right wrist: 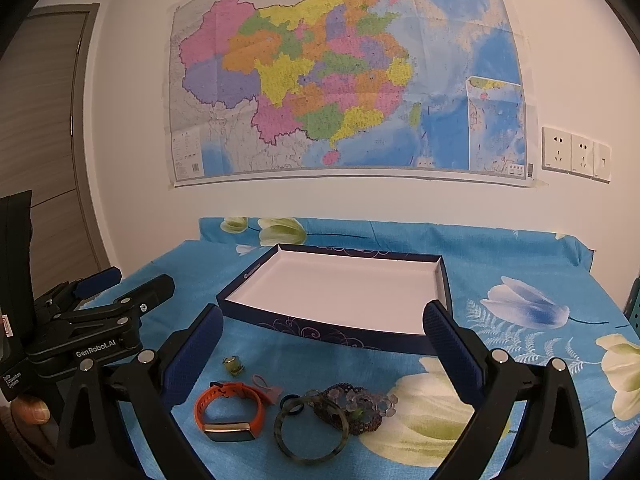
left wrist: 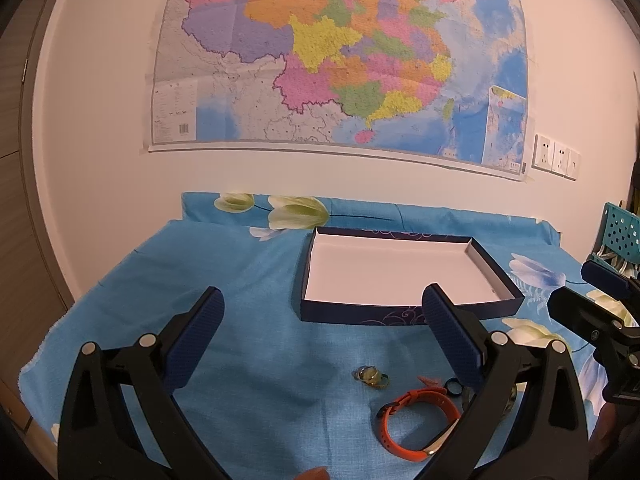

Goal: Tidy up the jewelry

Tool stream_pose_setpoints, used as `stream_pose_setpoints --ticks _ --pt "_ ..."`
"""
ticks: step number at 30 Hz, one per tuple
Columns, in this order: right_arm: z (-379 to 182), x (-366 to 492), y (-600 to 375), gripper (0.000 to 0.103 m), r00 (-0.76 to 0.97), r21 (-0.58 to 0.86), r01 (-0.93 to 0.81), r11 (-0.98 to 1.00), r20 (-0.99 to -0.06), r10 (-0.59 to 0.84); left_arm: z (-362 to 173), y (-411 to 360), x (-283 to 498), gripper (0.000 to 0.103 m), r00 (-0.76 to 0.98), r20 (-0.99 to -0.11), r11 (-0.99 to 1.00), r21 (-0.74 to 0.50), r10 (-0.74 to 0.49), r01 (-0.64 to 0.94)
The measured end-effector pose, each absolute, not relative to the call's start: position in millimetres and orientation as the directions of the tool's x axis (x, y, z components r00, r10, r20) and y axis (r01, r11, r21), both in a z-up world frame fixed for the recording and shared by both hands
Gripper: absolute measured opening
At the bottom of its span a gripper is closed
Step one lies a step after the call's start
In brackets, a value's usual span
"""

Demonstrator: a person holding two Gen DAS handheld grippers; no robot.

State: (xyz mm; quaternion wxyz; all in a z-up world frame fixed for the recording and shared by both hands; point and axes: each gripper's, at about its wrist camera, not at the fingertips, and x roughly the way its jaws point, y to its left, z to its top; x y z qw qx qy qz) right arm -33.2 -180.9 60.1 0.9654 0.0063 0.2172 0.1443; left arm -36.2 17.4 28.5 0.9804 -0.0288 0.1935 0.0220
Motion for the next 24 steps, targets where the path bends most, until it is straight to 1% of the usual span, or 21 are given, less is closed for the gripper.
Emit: stream_pose_setpoints --ticks 2,5,9,16,20,24 --pt "60 -33 -182 0.097 0.868 0.092 -0.279 0.956 -0.401 0.292 28 17 -34 0.098 0.923 -0.385 0.997 -0.048 0.029 -0.052" --pt "59 -32 -183 0.097 0.867 0.095 -0.283 0.954 -0.400 0.297 26 16 -33 0.098 0.921 -0.389 0.998 -0.046 0.026 -0.048" --pt "58 -27 -183 0.097 0.857 0.089 -0.283 0.955 -0.424 0.294 24 16 -30 0.098 0.917 -0.397 0.998 -0.045 0.019 -0.041" --pt "51 -24 -186 0.097 0.852 0.095 -0.278 0.956 -0.435 0.291 18 14 -25 0.098 0.908 -0.419 0.999 -0.040 0.009 -0.028" --pt "46 -21 -188 0.097 0.843 0.090 -0.274 0.957 -0.458 0.284 13 15 -20 0.098 0.895 -0.445 0.999 -0.052 -0.017 -0.007" --pt "37 -16 -195 0.097 0.815 0.099 -0.270 0.958 -0.507 0.282 6 17 -16 0.098 0.880 -0.473 0.998 -0.065 -0.051 0.023"
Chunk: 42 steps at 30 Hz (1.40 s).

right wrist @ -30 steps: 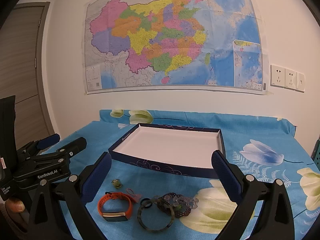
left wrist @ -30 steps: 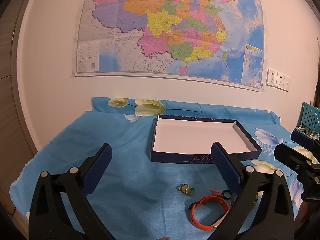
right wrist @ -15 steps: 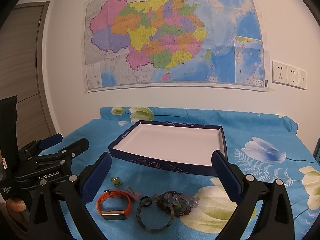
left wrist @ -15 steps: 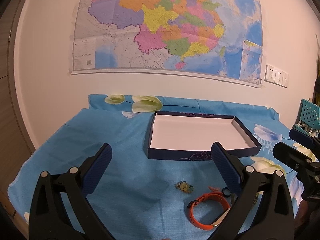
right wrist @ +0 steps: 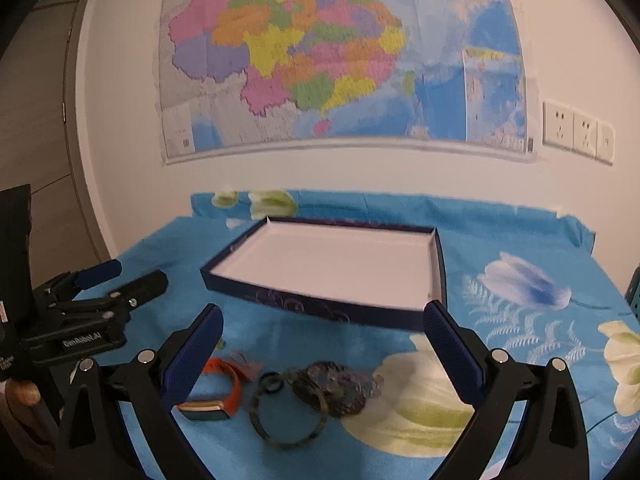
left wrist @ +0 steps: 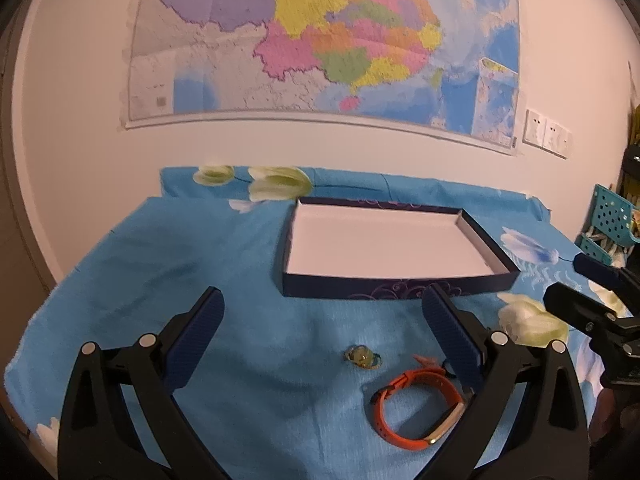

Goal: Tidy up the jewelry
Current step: 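Grasp the orange watch band with the left tool while the right tool grasps the tortoiseshell bangle, then carry the watch band and bangle into the box and open both tools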

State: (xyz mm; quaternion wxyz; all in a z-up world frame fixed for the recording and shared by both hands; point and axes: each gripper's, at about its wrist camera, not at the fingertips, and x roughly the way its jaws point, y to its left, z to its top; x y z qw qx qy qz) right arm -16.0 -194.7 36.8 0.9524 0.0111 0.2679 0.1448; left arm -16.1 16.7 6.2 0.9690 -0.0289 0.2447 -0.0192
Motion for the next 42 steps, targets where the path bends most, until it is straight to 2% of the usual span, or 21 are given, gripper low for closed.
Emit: stream_pose_setpoints --ticks 2,8,10,11,13,17,23,25,26,28,33,42 --pt "30 -13 -201 0.097 0.798 0.109 -0.262 0.959 -0.535 0.279 1 17 -15 0.098 0.868 -0.492 0.997 -0.066 -0.070 0.042" --pt "7 -7 -216 0.087 0.738 0.125 -0.247 0.961 -0.619 0.270 -19 11 -12 0.088 0.803 -0.572 0.985 -0.072 -0.167 0.154" --pt "0 -5 -218 0.076 0.714 0.138 -0.248 0.959 -0.643 0.278 -29 7 -9 0.084 0.766 -0.611 0.978 -0.080 -0.200 0.192" --pt "-3 -5 -219 0.072 0.695 0.148 -0.255 0.956 -0.659 0.287 -32 6 -9 0.078 0.756 -0.621 0.976 -0.084 -0.209 0.201" --pt "-9 -6 -219 0.058 0.670 0.162 -0.273 0.948 -0.676 0.308 -39 5 -7 0.072 0.731 -0.643 0.971 -0.096 -0.229 0.219" --pt "-17 -10 -213 0.044 0.599 0.199 -0.324 0.925 -0.714 0.363 -48 2 -6 0.064 0.686 -0.675 0.958 -0.123 -0.272 0.259" --pt "-30 -7 -205 0.029 0.533 0.243 -0.327 0.913 -0.751 0.390 -59 -2 -5 0.042 0.609 -0.719 0.935 -0.169 -0.334 0.313" --pt "-34 -3 -206 0.013 0.519 0.262 -0.319 0.911 -0.756 0.399 -61 -5 -4 0.035 0.592 -0.728 0.928 -0.174 -0.346 0.328" --pt "-34 -3 -206 0.010 0.511 0.280 -0.317 0.906 -0.754 0.412 -62 -7 -4 0.034 0.586 -0.733 0.927 -0.171 -0.345 0.333" --pt "-33 -2 -208 0.007 0.511 0.286 -0.314 0.905 -0.753 0.415 -63 -7 -4 0.031 0.581 -0.738 0.927 -0.167 -0.344 0.337" --pt "-23 -3 -215 0.007 0.520 0.317 -0.321 0.892 -0.728 0.446 -61 -4 0 0.008 0.562 -0.748 0.924 -0.184 -0.353 0.336" --pt "7 13 -230 0.007 0.557 0.381 -0.341 0.860 -0.655 0.511 -38 0 -1 0.007 0.587 -0.712 0.909 -0.185 -0.385 0.372"
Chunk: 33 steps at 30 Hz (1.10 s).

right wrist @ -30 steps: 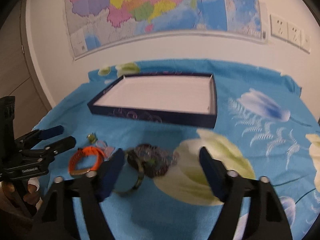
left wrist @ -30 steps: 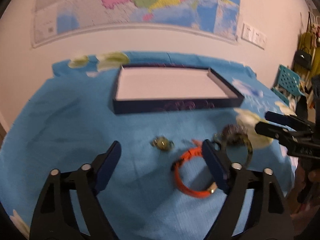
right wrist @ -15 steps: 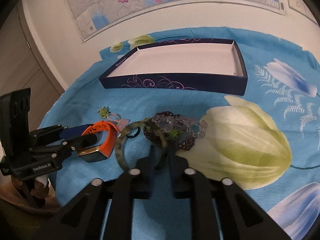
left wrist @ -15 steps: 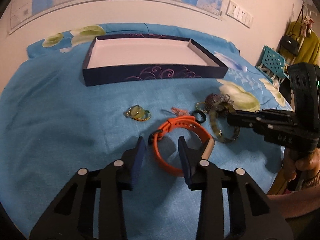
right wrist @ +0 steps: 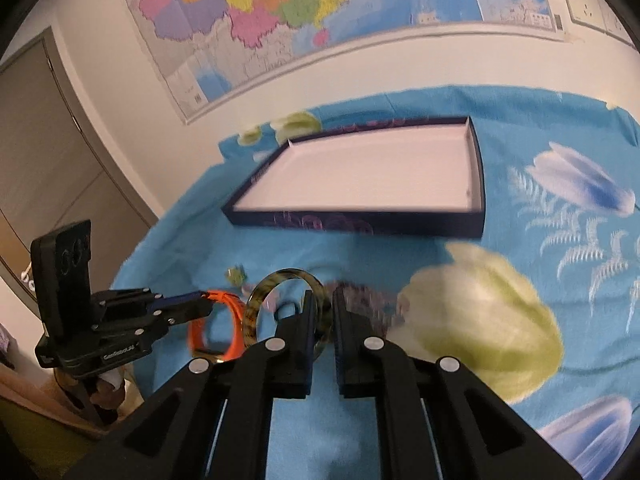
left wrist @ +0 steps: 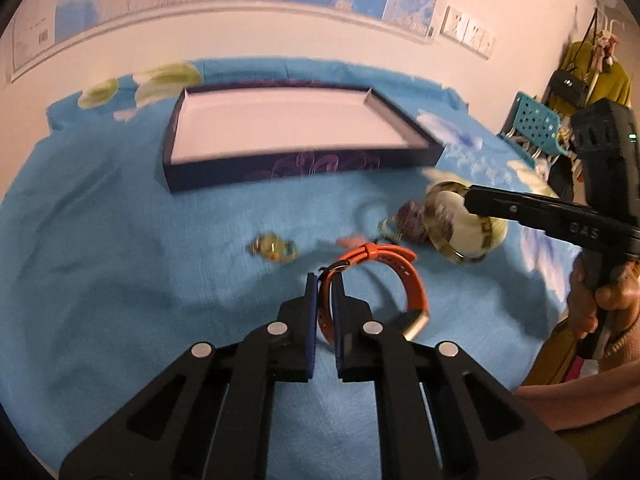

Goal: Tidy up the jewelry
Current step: 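Carry the watch band and bangle into the box and open both tools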

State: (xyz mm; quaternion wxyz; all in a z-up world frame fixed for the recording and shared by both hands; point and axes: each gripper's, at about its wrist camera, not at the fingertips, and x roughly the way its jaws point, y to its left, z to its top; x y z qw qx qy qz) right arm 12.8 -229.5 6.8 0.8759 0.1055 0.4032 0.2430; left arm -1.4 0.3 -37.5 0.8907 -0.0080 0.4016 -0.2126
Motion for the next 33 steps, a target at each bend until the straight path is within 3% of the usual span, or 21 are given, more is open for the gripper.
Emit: stream_pose_setpoints --ticks 7,12,29,33 --pt "29 55 -234 0.007 0.608 0.371 -0.337 0.865 -0.616 0.501 5 10 36 0.008 0.658 -0.641 0.911 -0.186 -0.396 0.367" --pt "34 101 -233 0.007 0.619 0.346 -0.320 0.882 -0.628 0.471 17 5 79 0.008 0.679 -0.637 0.923 -0.149 -0.364 0.354" --pt "-16 247 -229 0.007 0.560 0.326 -0.168 0.930 -0.745 0.362 -12 -13 244 0.008 0.617 -0.733 0.949 -0.131 -0.287 0.286" --pt "-24 259 -236 0.015 0.542 0.352 -0.118 0.929 -0.761 0.357 -22 -13 265 0.008 0.591 -0.759 0.953 -0.130 -0.273 0.273"
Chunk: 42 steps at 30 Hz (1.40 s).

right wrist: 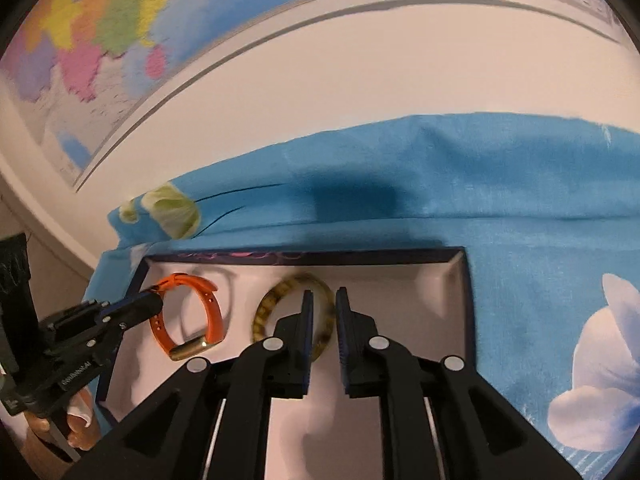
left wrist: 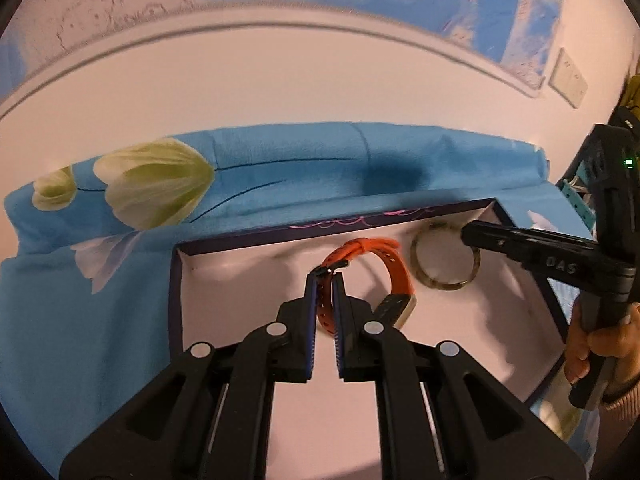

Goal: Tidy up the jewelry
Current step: 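Carry the watch band and bangle into the box and open both tools, then move both tools back out of the box toward the remaining jewelry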

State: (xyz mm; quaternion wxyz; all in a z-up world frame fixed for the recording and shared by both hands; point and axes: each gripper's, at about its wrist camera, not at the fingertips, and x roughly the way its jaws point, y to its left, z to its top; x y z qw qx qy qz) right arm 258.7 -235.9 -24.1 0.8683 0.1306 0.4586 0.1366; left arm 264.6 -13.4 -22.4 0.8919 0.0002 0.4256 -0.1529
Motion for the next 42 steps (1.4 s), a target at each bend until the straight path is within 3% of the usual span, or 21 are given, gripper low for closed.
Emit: stream_pose_setpoints --ticks 1,3,6,12,25,35,42 --pt "-24 259 -238 0.028 0.548 0.353 -0.112 0.929 -0.758 0.354 -24 -14 269 0.008 0.581 -0.766 0.952 -0.133 -0.276 0.276" --pt "-19 255 -243 0.036 0.572 0.342 -0.113 0.933 -0.745 0.342 -25 -13 270 0.012 0.579 -0.768 0.954 -0.136 -0.272 0.268" --pt "-17 247 -246 0.037 0.581 0.324 -0.118 0.939 -0.744 0.330 -25 -13 263 0.019 0.595 -0.762 0.958 -0.113 -0.255 0.265" --pt "-19 215 -246 0.037 0.549 0.318 -0.207 0.925 -0.745 0.379 -30 -8 230 0.024 0.591 -0.755 0.944 -0.113 -0.284 0.310" --pt "-24 155 -241 0.037 0.428 0.376 -0.337 0.863 -0.756 0.496 -49 21 169 0.024 0.515 -0.773 0.916 -0.211 -0.371 0.342" --pt "-17 131 -237 0.044 0.398 0.410 -0.381 0.829 -0.736 0.547 -42 36 145 0.024 0.521 -0.748 0.906 -0.271 -0.410 0.325" --pt "4 100 -239 0.047 0.444 0.369 -0.430 0.824 -0.708 0.549 -33 36 129 0.035 0.594 -0.723 0.930 -0.204 -0.354 0.306"
